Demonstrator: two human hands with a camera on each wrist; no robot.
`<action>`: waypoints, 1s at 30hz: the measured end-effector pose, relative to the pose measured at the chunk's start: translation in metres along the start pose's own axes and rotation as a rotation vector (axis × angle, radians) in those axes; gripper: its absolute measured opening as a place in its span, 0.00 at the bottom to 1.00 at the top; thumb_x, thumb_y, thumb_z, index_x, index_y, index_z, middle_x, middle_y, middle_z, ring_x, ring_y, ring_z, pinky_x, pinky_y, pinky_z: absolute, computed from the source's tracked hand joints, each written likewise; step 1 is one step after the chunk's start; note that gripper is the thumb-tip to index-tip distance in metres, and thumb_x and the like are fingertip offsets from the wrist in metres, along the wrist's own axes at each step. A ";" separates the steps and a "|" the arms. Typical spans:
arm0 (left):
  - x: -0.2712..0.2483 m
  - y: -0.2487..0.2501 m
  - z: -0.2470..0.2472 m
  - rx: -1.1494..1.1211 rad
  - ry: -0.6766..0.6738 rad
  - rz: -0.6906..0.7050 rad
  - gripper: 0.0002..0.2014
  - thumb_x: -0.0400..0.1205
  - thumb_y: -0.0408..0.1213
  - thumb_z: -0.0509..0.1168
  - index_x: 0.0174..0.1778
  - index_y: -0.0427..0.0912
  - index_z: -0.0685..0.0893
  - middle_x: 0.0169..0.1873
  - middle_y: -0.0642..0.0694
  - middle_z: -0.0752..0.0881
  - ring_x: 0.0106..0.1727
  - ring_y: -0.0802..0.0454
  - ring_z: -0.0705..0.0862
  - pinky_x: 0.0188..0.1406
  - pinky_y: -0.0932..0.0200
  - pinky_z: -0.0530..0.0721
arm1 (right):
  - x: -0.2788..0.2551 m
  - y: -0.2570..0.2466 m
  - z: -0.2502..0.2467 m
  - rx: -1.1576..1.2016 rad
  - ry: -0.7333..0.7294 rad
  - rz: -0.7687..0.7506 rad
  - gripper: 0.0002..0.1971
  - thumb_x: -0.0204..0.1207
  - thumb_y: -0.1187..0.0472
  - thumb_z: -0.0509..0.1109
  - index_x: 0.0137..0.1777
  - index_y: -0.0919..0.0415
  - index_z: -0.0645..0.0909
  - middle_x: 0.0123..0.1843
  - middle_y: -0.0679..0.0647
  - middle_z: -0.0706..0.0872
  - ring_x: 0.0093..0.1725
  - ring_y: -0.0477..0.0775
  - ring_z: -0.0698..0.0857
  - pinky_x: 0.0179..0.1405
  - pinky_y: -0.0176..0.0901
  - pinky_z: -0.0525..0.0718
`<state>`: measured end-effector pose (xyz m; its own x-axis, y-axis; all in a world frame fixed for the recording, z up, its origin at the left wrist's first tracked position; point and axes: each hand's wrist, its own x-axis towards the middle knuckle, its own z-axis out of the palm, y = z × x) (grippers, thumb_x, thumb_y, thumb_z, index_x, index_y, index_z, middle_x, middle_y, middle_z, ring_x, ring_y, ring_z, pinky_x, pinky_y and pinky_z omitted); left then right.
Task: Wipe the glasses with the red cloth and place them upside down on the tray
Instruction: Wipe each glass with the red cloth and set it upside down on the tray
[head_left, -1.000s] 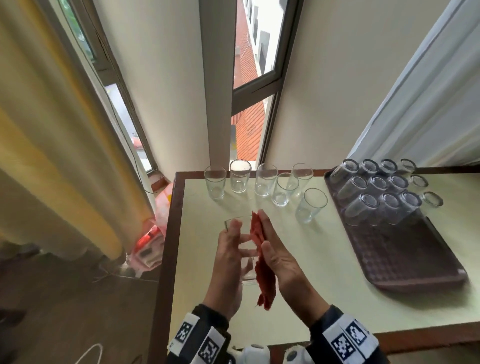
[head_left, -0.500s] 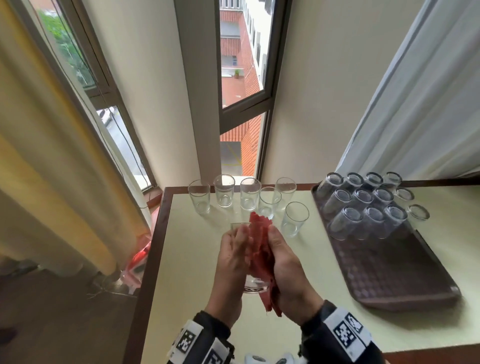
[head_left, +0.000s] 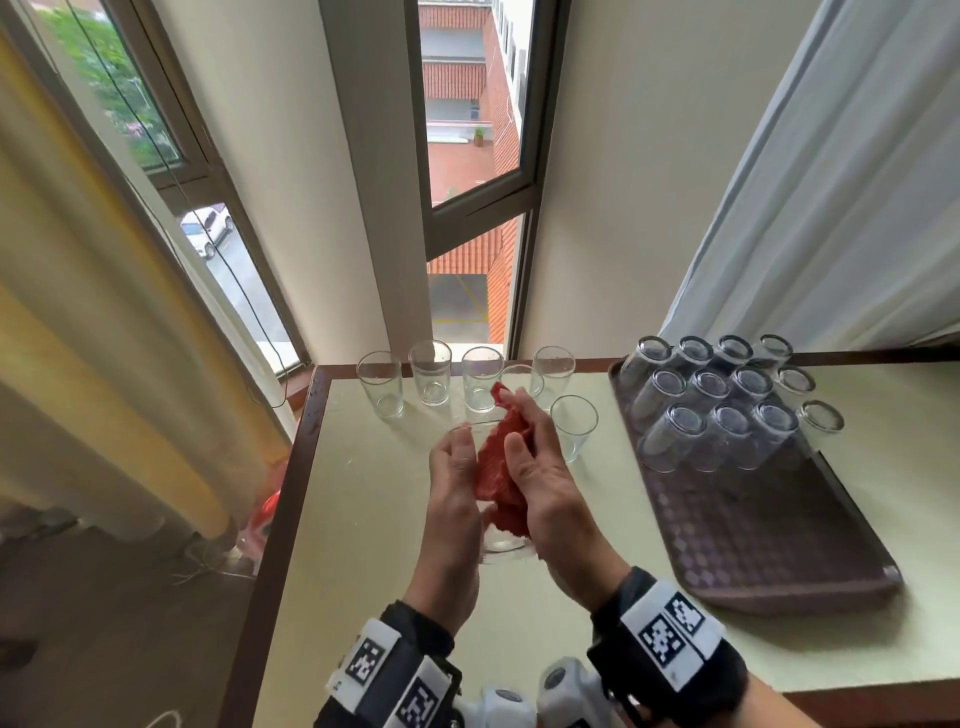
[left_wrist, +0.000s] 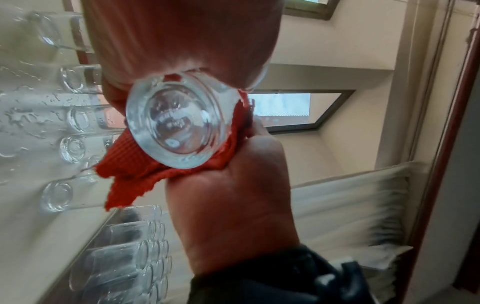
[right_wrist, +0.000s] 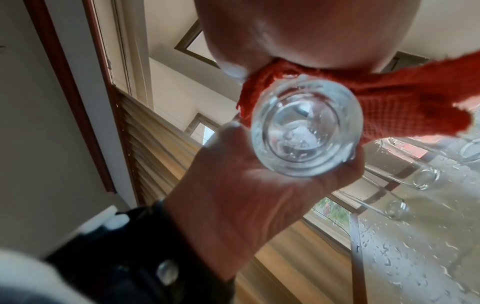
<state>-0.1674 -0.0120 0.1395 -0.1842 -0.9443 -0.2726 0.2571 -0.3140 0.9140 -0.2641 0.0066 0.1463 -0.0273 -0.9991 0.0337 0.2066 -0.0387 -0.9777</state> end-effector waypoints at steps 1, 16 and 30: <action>-0.001 0.001 0.002 0.002 -0.004 0.002 0.24 0.83 0.61 0.53 0.68 0.51 0.75 0.54 0.50 0.91 0.57 0.54 0.90 0.55 0.48 0.86 | 0.002 0.000 -0.001 -0.012 0.005 -0.014 0.23 0.85 0.51 0.62 0.79 0.38 0.64 0.79 0.49 0.71 0.67 0.46 0.82 0.55 0.40 0.86; -0.002 0.004 0.005 0.022 0.067 -0.011 0.21 0.85 0.61 0.52 0.66 0.53 0.75 0.58 0.37 0.85 0.53 0.42 0.90 0.34 0.55 0.89 | 0.005 -0.003 -0.005 -0.024 -0.029 0.017 0.22 0.83 0.46 0.53 0.76 0.45 0.67 0.55 0.50 0.81 0.43 0.39 0.87 0.33 0.31 0.83; 0.002 0.013 -0.008 -0.103 0.165 -0.071 0.30 0.82 0.67 0.57 0.67 0.48 0.80 0.56 0.41 0.90 0.56 0.42 0.90 0.44 0.49 0.88 | -0.014 0.002 0.008 -0.282 -0.159 -0.103 0.29 0.85 0.53 0.53 0.85 0.43 0.53 0.87 0.33 0.47 0.81 0.46 0.68 0.64 0.35 0.80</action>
<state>-0.1571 -0.0186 0.1485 -0.0493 -0.9202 -0.3882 0.3462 -0.3803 0.8576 -0.2553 0.0207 0.1456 0.1230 -0.9817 0.1454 -0.0691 -0.1547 -0.9856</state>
